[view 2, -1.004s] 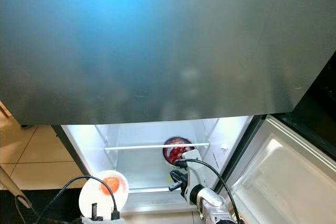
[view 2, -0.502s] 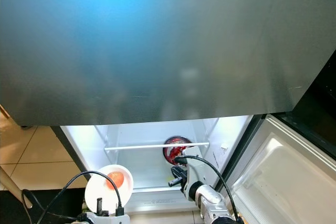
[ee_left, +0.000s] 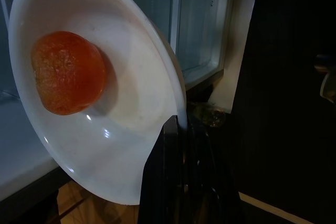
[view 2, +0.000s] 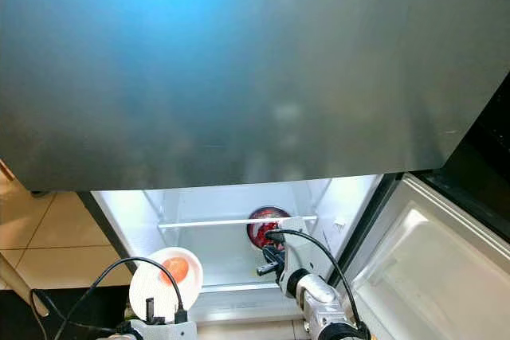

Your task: Restocking fridge

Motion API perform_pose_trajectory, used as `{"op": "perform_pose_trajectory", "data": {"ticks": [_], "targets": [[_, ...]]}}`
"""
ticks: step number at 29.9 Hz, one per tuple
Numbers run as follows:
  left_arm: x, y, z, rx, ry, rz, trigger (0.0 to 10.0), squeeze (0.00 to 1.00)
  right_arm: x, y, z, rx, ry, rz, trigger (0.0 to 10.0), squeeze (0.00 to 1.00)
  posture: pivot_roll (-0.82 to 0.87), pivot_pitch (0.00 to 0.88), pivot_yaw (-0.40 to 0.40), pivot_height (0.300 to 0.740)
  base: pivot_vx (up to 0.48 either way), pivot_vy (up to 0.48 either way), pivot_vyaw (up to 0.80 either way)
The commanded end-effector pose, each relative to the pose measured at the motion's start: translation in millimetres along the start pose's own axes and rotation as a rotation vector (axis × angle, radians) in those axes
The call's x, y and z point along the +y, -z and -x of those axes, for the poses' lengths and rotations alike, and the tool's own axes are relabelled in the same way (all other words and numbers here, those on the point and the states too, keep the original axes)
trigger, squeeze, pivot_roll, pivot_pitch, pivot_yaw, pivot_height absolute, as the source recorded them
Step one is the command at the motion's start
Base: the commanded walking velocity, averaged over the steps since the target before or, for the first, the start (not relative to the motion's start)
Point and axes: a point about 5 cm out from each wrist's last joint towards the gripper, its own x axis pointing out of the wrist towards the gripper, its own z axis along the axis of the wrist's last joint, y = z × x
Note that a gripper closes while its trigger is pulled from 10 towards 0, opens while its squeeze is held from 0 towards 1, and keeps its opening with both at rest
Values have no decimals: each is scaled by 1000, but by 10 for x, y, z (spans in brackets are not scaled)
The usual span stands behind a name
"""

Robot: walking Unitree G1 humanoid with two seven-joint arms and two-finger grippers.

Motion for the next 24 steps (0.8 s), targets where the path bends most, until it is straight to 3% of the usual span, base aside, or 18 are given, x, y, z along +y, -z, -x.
{"op": "perform_pose_trajectory", "data": {"ticks": [1,10,24], "targets": [[61,138,29,43,-35,15,10000,0,0,38,3,20,6,-12,10000,0,-11,60,27,725,0,0,0],[168,105,12,24,-67,7,10000,0,36,24,-12,15,-12,-8,10000,0,-9,70,19,695,0,0,0],[288,12,-15,-22,-93,-19,10000,0,27,-180,-43,-34,-61,12,10000,0,-11,72,21,645,0,0,0]]}}
